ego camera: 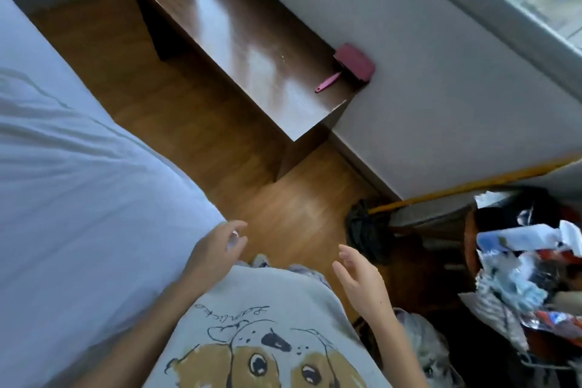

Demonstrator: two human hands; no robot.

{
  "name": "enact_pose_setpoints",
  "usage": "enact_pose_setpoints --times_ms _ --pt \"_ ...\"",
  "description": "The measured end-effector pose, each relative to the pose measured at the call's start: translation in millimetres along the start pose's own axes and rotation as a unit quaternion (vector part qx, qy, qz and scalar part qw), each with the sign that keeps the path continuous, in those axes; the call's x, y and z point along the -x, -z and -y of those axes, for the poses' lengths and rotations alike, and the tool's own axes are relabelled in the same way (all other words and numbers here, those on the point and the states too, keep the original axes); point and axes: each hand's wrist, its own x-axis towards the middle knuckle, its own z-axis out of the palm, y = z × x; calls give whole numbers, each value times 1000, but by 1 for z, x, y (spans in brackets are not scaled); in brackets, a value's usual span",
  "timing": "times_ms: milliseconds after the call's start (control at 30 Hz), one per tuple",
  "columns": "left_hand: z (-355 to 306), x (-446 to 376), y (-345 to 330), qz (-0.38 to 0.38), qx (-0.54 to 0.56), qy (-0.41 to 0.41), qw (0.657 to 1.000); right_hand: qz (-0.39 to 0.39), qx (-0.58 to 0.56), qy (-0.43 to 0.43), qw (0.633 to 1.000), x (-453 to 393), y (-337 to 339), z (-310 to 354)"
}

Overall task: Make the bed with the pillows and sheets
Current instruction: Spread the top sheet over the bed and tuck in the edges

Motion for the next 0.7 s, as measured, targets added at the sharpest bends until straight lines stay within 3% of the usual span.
enact_pose_setpoints --times_ms 200,367,567,700 --pt "-22 -112 69 -52 24 42 997 70 73 59 993 -143 26 99" --pt "10 -189 133 -119 31 133 984 147 129 162 967 -292 28 208" --pt "48 -257 225 -226 111 289 924 159 165 242 943 -465 23 351" --pt "76 -304 291 -271 142 344 888 214 223 322 895 -544 -11 488"
